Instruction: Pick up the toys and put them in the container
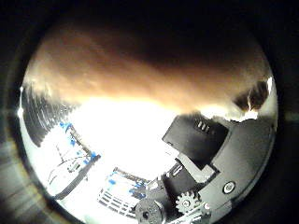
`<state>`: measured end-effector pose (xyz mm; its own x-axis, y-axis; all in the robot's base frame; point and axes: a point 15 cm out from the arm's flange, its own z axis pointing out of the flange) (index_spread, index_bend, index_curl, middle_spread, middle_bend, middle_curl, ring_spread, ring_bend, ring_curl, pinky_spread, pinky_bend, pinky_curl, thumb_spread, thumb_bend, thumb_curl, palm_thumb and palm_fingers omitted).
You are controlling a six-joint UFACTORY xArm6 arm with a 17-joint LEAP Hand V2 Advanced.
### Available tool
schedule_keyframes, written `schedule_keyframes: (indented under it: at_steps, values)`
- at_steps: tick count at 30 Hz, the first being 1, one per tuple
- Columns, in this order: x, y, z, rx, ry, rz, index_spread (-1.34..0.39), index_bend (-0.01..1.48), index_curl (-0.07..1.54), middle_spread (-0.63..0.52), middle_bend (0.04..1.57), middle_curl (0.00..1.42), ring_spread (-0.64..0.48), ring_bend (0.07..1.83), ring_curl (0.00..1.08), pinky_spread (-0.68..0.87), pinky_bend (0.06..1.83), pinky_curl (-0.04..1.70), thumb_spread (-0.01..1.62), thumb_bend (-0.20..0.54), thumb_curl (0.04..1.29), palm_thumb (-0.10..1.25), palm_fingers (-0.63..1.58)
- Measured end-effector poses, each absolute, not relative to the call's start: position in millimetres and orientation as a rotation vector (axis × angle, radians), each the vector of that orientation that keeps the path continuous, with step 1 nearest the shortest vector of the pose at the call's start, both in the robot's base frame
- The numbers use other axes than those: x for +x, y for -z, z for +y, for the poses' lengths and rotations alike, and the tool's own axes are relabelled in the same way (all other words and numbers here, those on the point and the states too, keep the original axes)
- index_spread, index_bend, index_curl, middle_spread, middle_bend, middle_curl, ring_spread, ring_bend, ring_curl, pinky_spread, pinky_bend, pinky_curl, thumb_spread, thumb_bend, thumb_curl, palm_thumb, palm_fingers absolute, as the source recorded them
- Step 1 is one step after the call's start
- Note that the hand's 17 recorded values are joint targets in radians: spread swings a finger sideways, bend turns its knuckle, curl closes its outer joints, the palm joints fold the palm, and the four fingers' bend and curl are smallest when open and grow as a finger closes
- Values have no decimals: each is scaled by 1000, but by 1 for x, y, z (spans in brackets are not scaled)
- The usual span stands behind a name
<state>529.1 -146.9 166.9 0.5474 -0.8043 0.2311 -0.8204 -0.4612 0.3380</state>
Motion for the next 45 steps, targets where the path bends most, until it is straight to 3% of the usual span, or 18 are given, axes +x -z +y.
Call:
schedule_keyframes:
  at_steps: [6, 11, 26, 35, 45]
  values:
    - [512, -190, -147, 2458, 31, -1416, -340, 908, 731, -241, 1147, 797, -265, 1269, 652, -358, 1218, 653, 1023, -12, 358, 794, 1178]
    - [497, -236, -142, 2507, 40, -1490, -260, 1085, 819, -200, 1259, 857, -249, 1349, 731, -256, 1331, 802, 1039, 16, 428, 999, 1098]
    - [409, -372, -120, 2471, 54, -1558, -208, 1129, 823, -160, 1316, 858, -239, 1350, 818, -181, 1226, 1077, 1080, -13, 546, 1061, 1067]
    - [409, -460, -32, 2601, -55, -1484, -207, 1121, 824, -157, 1315, 851, -240, 1332, 837, -184, 1165, 1175, 1081, -13, 578, 1061, 1076]
    - [422, -466, 66, 2682, -151, -1422, -208, 1113, 826, -156, 1314, 846, -243, 1316, 852, -193, 1122, 1230, 1059, -15, 596, 1056, 1084]
